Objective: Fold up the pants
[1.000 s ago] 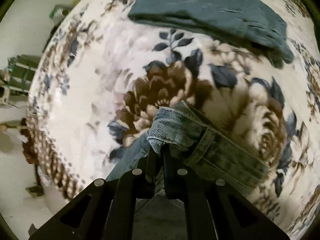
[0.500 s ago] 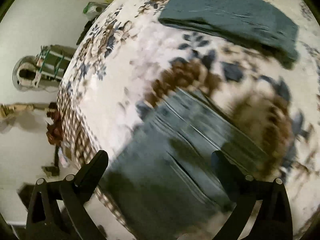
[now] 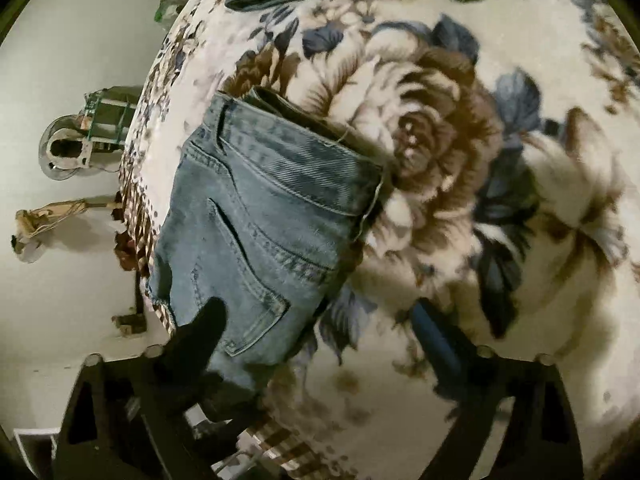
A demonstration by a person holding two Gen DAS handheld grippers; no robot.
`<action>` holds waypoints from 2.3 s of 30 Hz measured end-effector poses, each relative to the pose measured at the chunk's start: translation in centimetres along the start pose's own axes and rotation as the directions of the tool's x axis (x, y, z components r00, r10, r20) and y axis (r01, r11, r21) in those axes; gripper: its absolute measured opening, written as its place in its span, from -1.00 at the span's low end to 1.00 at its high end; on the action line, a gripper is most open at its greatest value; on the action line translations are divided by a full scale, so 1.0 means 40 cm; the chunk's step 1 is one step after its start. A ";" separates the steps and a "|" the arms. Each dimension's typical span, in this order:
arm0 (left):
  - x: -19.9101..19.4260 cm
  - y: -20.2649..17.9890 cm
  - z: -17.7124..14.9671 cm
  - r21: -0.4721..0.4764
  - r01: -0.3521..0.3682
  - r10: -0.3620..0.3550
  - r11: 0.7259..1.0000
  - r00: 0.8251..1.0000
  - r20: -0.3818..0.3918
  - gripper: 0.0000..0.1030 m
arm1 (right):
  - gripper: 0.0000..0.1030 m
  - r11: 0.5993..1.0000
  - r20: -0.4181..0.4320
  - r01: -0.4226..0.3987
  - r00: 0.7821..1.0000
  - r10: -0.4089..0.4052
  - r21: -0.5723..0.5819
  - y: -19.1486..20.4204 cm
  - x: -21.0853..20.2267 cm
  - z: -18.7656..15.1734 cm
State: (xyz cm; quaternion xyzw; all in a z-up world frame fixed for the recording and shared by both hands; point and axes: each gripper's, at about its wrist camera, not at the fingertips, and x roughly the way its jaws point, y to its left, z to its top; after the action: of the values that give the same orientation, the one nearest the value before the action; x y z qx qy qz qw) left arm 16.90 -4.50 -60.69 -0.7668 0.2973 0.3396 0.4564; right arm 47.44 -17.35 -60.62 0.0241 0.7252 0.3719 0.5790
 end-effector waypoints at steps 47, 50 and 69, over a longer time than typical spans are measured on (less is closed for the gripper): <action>-0.267 -0.351 0.190 0.260 0.141 -0.196 0.955 0.960 0.198 -0.56 | -0.45 0.943 0.230 -0.253 0.952 0.202 0.218 0.171 -0.125 -0.014; -0.316 -0.414 0.175 0.330 0.147 -0.212 0.932 0.963 0.168 -0.56 | -0.45 0.936 0.277 -0.271 0.939 0.205 0.227 0.209 -0.216 0.011; 0.168 -1.454 0.190 0.749 0.366 -0.207 0.552 0.931 -0.302 -0.56 | -0.45 0.789 0.792 -0.485 0.610 -0.003 0.377 0.110 -0.573 0.519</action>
State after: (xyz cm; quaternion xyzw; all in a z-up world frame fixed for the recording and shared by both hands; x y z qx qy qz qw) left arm 63.53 25.02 -39.72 -0.5483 0.3269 0.0225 0.7694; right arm 71.04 -14.22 -40.40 0.4482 0.4783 0.1759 0.7345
